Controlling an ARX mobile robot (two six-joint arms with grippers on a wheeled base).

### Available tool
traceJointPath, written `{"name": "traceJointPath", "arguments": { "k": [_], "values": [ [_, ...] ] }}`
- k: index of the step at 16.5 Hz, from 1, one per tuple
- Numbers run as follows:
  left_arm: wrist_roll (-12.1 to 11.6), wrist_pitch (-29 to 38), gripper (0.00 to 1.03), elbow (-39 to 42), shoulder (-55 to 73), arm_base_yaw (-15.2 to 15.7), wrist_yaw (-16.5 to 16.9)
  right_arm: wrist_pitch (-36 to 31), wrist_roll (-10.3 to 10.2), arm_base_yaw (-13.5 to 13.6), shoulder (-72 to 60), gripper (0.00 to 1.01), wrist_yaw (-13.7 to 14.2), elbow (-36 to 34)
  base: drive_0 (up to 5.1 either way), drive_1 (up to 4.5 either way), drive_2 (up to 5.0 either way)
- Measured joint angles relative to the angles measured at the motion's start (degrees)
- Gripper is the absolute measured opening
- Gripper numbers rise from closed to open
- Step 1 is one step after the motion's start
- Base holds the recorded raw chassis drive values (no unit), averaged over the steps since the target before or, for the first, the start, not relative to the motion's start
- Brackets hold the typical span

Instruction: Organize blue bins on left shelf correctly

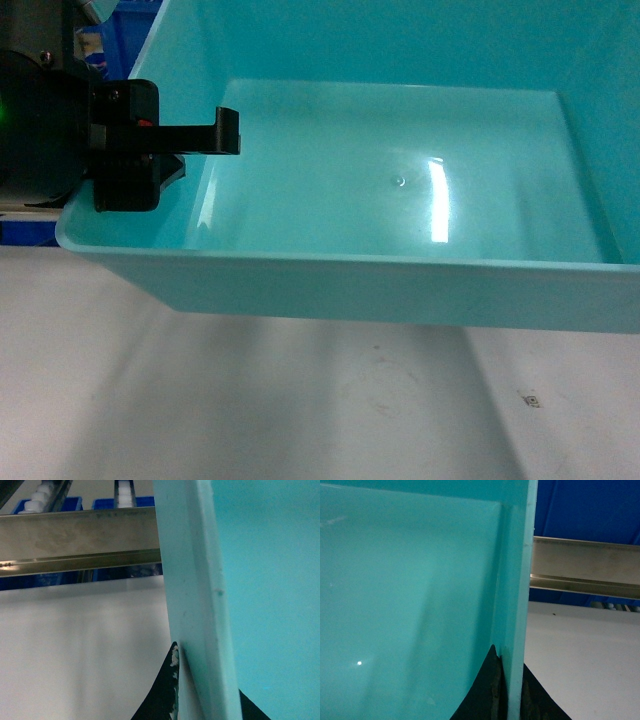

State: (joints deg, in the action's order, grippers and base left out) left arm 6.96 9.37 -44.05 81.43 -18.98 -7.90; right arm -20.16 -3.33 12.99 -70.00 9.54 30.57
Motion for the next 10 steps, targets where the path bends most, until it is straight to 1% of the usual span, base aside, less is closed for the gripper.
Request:
{"name": "traceJointPath", "arguments": {
  "k": [3,10],
  "values": [
    [0.0,-0.1,0.06,0.0,0.0,0.1,0.0,0.0,0.0,0.0,0.0,0.02,0.0,0.0,-4.6,1.79,3.6],
    [0.0,0.0,0.06,0.0,0.0,0.1,0.0,-0.1,0.2,0.0,0.0,0.02,-0.1,0.0,-4.8,1.21,3.6]
  ]
}}
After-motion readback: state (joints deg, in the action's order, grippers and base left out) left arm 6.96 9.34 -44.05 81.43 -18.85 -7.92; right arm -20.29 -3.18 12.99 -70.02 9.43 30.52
